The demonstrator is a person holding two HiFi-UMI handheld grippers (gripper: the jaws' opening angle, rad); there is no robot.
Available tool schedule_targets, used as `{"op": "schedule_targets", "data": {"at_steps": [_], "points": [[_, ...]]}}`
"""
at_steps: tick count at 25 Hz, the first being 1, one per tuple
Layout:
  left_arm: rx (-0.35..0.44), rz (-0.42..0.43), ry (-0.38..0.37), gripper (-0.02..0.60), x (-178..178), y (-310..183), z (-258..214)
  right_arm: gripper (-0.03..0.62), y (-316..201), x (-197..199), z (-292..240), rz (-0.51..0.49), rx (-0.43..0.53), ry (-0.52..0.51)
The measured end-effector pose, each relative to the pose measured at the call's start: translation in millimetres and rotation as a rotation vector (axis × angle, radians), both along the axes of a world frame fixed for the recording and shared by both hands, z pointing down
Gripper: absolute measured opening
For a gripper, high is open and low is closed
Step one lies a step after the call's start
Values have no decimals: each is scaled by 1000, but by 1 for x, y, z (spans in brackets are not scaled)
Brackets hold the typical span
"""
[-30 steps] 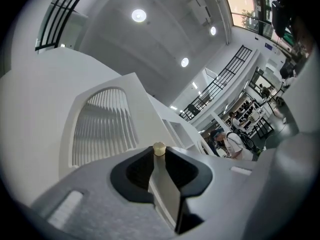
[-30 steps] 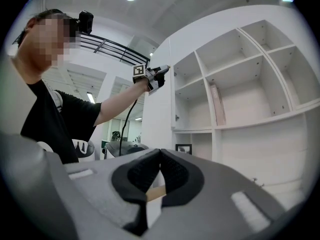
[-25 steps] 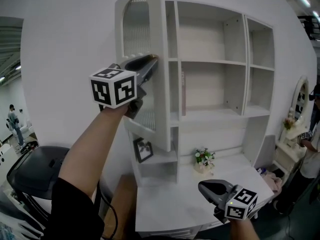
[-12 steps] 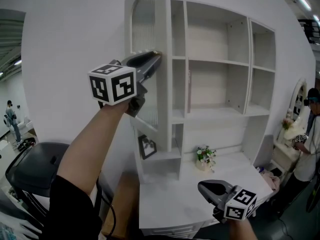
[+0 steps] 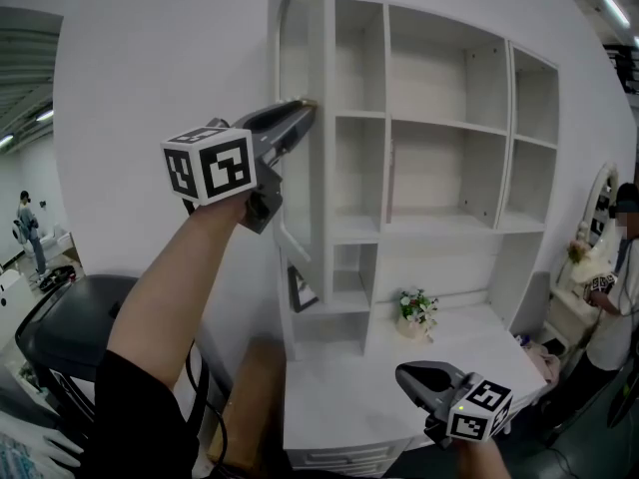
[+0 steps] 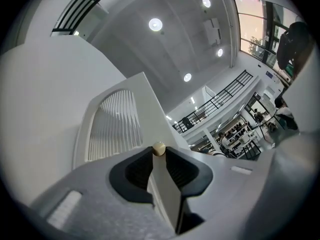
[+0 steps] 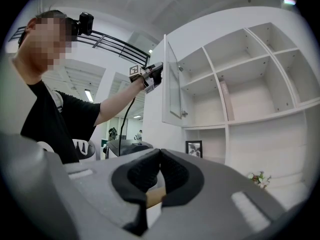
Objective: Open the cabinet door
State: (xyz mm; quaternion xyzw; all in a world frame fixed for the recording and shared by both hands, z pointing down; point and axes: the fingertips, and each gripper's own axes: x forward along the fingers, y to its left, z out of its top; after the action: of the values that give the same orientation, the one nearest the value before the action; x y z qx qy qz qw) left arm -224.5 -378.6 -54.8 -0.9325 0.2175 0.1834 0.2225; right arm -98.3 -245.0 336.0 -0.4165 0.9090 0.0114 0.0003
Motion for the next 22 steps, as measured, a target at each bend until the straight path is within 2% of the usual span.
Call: {"op": "schedule_targets", "data": {"at_steps": [7,15,22], "points": [[-57,57,6,86,-32,2,3,0,2,-19,5,-33,-2,-4],[-117,142,49,92,-81,3,3,0,12,-36,8,-43,-1,11],[-164,184,89,92,-91,-6,2,1,10,-36,7,-64,-9,12]]}}
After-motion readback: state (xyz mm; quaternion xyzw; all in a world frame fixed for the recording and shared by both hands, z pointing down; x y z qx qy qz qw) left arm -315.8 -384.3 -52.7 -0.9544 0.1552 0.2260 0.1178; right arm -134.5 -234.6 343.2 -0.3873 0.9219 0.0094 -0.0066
